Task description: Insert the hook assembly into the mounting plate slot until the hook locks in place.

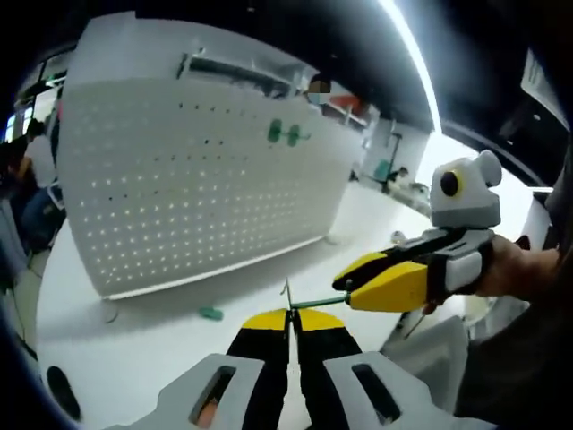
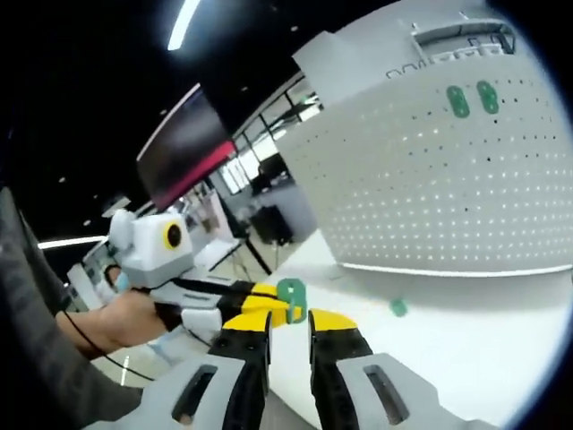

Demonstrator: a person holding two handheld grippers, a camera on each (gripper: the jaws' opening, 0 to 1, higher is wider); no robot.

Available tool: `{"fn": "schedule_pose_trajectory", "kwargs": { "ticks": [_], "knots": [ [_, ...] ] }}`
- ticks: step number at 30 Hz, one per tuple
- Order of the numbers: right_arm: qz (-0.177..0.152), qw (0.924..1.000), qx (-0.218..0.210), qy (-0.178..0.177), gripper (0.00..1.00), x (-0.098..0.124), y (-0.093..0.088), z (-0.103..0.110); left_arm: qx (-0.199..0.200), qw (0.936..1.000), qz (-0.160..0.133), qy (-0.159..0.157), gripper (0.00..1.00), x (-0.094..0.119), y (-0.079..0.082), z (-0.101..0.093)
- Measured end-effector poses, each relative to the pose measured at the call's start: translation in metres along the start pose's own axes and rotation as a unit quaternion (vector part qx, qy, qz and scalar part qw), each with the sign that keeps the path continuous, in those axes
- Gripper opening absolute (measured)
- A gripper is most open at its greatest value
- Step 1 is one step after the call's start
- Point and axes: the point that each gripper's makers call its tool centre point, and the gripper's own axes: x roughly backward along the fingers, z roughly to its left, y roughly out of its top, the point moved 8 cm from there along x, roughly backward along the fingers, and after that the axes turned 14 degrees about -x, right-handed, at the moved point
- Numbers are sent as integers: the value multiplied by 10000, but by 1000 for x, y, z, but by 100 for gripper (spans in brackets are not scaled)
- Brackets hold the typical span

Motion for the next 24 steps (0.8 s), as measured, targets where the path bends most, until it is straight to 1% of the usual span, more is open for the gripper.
{"fn": "schedule_pose_trajectory", "kwargs": {
  "ticks": [5,8,15,24],
  "knots": [
    [-97,9999,-127,-4,12,-4,0,3,66,9999,-92,-12,1,-1,2,-5],
    [-214,9996,-150,-90,7,-2,1,1,101,9999,-100,27,1,-3,4,-6],
    [-341,9991,-184,-186,6,-1,0,-1,94,9998,-150,71,1,-3,7,-8],
    [-403,9989,-212,-142,4,-3,0,1,57,9997,-203,101,1,0,8,-8]
  ]
}}
